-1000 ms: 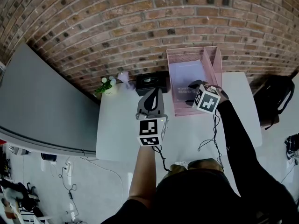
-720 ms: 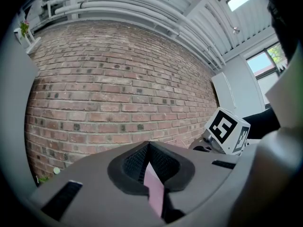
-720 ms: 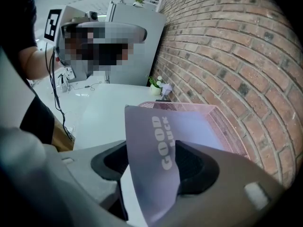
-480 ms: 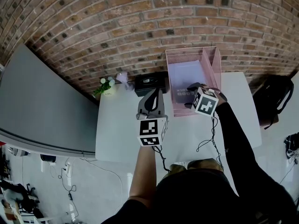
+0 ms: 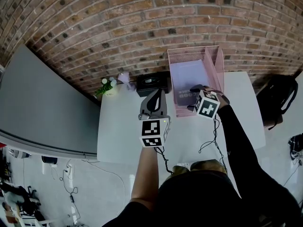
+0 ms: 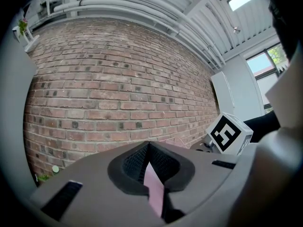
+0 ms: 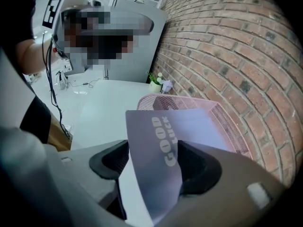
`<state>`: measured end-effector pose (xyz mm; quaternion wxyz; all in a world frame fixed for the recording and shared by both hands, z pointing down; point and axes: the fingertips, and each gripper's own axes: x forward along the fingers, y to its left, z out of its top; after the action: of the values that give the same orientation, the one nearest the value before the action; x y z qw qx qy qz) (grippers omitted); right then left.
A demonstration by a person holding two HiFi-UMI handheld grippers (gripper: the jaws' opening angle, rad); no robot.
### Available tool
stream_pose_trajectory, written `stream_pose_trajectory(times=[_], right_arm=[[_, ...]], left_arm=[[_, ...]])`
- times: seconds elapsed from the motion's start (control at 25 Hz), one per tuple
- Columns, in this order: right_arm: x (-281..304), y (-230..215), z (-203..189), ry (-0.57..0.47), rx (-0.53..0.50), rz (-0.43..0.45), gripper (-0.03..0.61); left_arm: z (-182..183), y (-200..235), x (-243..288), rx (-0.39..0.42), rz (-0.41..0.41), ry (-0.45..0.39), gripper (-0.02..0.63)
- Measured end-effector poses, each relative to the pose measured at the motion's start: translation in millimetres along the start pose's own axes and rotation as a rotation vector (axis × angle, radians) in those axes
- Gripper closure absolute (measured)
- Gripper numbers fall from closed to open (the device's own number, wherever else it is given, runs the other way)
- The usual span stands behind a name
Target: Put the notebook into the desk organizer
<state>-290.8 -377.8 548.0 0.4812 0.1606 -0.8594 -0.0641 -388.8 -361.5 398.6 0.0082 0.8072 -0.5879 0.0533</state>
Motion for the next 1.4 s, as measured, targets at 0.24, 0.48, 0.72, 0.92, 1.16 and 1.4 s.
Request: stream_pose_trajectory(times=[0.24,0.48,0.72,0.92,1.16,1.4], right_arm=[[-2,1,1,-0.022,0.015,-0.019,0.267],[-8,-1,3,-0.046,0.03,-0.046,0.267],[-23,-2,12,-0.13,0.089,-0.051,0.267],[-52,-16,16,-0.245,0.191,-0.131,0.267],[-86,-28,0,-0.374,0.305,-0.238,0.267],[-119,-27,-21,-0.477,0.391,-0.292,0.267]], left_arm=[[-4,-3,-3,-0.001,-0.004,0.01,0.604],[-4,-5,-6,0.006,-0.003,0.011,0.604],[-2,-10,-9,0.015,0.003,0.013,0.604],[2,-19,-10,0.021,0.004,0.022,0.606],[4,-36,-12,0.03,0.021,0.036,0.604],[5,-65,-13,0.021,0.037,0.052,0.604]])
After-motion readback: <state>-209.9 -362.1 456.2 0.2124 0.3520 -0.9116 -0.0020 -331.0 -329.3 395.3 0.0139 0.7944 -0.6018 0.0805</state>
